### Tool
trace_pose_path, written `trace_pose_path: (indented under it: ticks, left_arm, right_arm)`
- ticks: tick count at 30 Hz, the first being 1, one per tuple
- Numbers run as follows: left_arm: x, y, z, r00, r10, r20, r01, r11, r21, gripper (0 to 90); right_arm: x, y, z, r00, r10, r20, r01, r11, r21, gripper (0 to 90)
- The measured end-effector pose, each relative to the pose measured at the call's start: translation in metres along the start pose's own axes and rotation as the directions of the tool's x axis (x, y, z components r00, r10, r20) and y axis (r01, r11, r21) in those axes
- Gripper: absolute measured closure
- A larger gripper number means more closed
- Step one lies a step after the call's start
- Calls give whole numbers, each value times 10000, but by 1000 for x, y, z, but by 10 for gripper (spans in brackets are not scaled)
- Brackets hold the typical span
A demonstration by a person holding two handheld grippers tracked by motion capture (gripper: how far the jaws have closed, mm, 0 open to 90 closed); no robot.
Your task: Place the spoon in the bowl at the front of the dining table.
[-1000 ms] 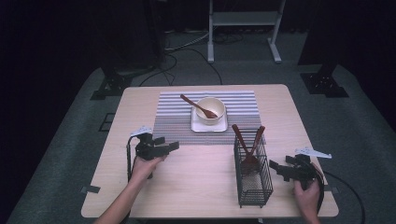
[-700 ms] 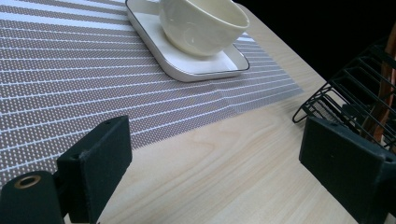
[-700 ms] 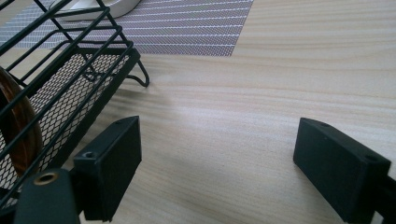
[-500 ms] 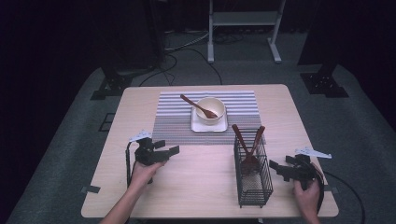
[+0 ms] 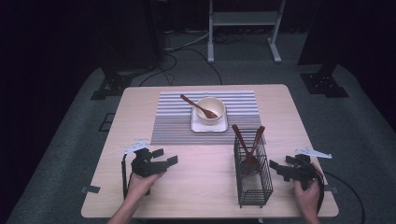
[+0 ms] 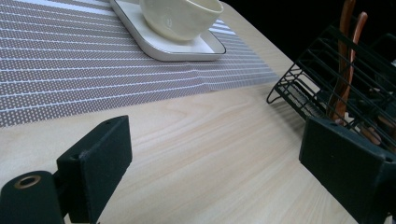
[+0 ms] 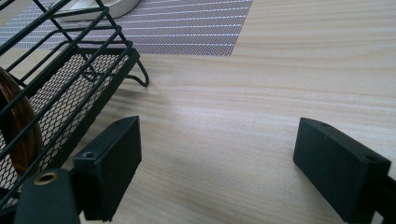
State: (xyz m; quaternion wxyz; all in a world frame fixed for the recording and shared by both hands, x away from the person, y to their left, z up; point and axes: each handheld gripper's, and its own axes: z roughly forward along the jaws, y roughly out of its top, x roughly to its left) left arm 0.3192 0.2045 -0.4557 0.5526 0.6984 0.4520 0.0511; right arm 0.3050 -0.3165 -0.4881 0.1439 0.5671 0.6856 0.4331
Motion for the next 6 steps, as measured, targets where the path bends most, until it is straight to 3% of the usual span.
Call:
trace_pose_path:
  ticks: [6]
  left_arm:
    - [2,-8,-2,9981,391,-466,-391,9992,22,86]
  right_arm:
    - [-1,0,0,9999,-27,-110,27,10000,7,141]
